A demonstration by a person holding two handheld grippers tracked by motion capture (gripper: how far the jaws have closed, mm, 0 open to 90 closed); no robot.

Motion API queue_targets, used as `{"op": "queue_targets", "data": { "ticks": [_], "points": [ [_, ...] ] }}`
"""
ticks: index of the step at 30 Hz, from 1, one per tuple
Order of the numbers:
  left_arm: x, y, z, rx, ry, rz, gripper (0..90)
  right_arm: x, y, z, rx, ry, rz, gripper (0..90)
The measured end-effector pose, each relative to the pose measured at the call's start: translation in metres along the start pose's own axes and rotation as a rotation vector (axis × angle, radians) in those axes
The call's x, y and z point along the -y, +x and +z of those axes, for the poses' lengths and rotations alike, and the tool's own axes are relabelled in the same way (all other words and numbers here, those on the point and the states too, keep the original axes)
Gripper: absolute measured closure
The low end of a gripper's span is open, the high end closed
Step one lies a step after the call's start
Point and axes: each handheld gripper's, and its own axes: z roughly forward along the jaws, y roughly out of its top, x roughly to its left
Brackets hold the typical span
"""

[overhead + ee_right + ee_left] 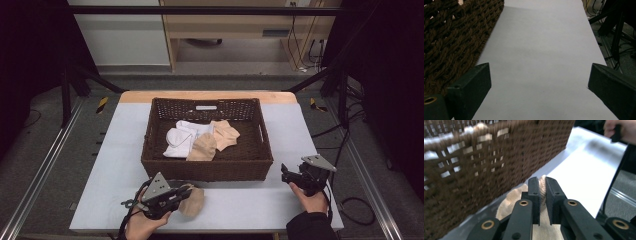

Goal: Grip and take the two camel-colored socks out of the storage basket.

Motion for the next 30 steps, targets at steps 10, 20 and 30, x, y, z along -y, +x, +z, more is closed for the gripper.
{"op": "queue_targets", "data": {
  "ticks": [10, 20, 30],
  "points": [
    [0.012, 0.005, 0.017, -0.02, 0.061, 0.0, 72.3, 0.0, 0.001, 0.001, -0.008, 0.01, -0.004, 4.9],
    [0.011, 0.012, 0.006, -0.085, 0.027, -0.007, 42.7, 0.0, 0.0, 0.001, -0.006, 0.005, 0.003, 4.7],
    [-0.011, 0.009, -0.024, -0.097, -0.078, -0.021, 40.5, -0.001, -0.002, 0.0, -0.006, -0.002, 0.015, 4.7]
  ]
}}
